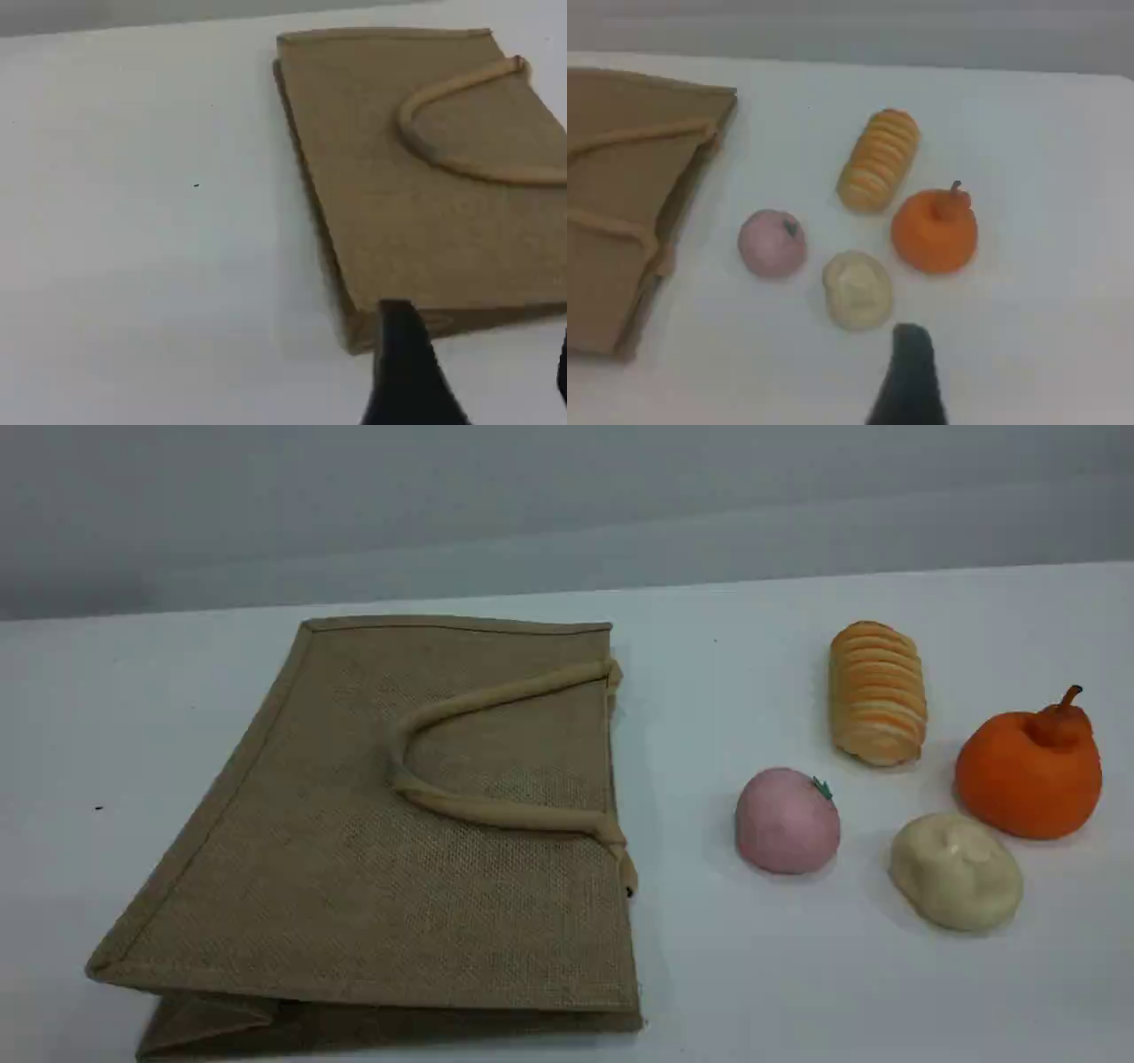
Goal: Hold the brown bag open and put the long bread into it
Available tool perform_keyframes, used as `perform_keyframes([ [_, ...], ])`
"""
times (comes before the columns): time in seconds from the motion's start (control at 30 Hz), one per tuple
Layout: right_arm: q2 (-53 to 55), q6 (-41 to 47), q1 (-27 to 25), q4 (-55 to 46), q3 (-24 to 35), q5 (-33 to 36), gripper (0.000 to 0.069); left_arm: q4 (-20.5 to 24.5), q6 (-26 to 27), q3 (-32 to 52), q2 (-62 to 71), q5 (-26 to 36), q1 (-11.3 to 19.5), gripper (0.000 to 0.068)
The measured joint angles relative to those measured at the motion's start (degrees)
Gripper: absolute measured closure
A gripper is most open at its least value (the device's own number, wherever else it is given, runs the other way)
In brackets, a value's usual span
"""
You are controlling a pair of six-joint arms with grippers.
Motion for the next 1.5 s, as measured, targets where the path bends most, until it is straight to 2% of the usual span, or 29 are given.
perform_keyframes([
  [1.07,0.0,0.0,0.0,0.0,0.0,0.0,0.0181,0.0,0.1,0.0,0.0,-0.1,0.0,0.0311],
  [1.17,0.0,0.0,0.0,0.2,0.0,-0.1,0.0181,-0.8,0.1,0.0,0.0,-1.0,0.0,0.0311],
  [1.33,0.0,0.0,0.0,1.3,0.0,-0.3,0.0181,-4.8,-0.2,0.0,0.0,-1.0,0.0,0.0311],
  [1.5,0.0,0.0,0.0,2.8,0.0,-0.4,0.0181,-6.2,-0.2,0.0,0.0,-1.5,0.0,0.0311],
])
